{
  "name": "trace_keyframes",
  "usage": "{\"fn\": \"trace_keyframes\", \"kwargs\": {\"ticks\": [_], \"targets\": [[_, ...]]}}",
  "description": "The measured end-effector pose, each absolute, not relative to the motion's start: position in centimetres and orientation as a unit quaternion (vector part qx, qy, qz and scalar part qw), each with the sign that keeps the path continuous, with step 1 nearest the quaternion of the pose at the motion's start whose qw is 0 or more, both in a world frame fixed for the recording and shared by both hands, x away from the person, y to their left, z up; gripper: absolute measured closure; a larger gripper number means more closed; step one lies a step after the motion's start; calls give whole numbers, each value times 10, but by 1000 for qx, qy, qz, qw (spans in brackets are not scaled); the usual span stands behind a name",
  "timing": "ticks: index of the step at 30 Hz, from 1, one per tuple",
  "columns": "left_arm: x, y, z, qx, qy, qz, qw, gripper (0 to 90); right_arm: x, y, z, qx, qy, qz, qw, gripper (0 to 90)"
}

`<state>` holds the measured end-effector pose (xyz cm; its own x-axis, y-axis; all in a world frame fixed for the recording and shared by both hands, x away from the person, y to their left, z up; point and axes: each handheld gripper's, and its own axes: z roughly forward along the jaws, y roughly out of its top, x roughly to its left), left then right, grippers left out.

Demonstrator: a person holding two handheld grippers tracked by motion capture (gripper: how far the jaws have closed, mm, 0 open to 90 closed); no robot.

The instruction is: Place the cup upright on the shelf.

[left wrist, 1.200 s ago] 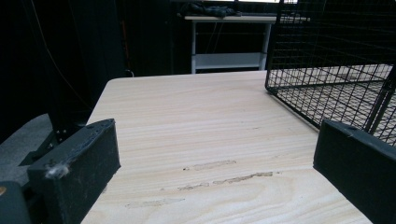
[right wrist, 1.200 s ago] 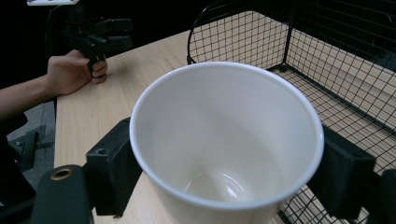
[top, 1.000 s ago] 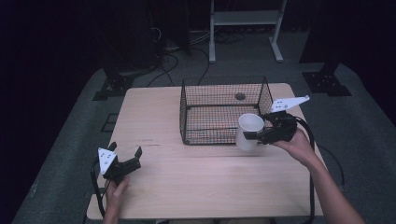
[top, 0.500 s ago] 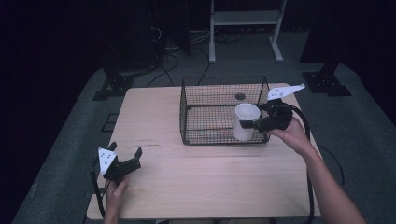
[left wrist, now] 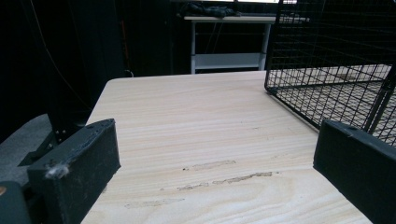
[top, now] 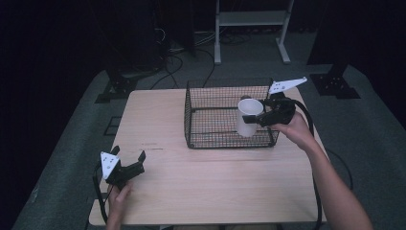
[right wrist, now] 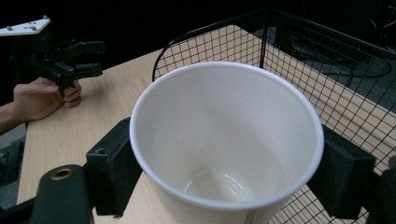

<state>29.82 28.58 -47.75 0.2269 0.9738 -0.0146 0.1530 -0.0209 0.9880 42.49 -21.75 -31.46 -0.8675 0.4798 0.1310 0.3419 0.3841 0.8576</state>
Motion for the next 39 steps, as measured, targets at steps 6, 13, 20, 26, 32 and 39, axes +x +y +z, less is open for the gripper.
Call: {"fn": "trace_keyframes", "kwargs": {"ticks": [6,13,20,26,32,39], "targets": [[298,286,-477,592,477,400,513,0,432,-212,-313,249,830,495,69,196],[298,286,-477,592,476,399,513,0,442,-207,-313,253,832,489,67,196],[298,287,-478,591,477,398,515,0,457,-198,-309,258,836,479,70,196],[298,287,-478,591,477,397,516,0,469,-192,-310,268,833,479,72,196],[298,287,-478,590,477,396,517,0,479,-185,-315,281,838,462,73,196],[298,287,-478,591,477,397,516,0,488,-178,-315,288,837,460,75,196]]}}
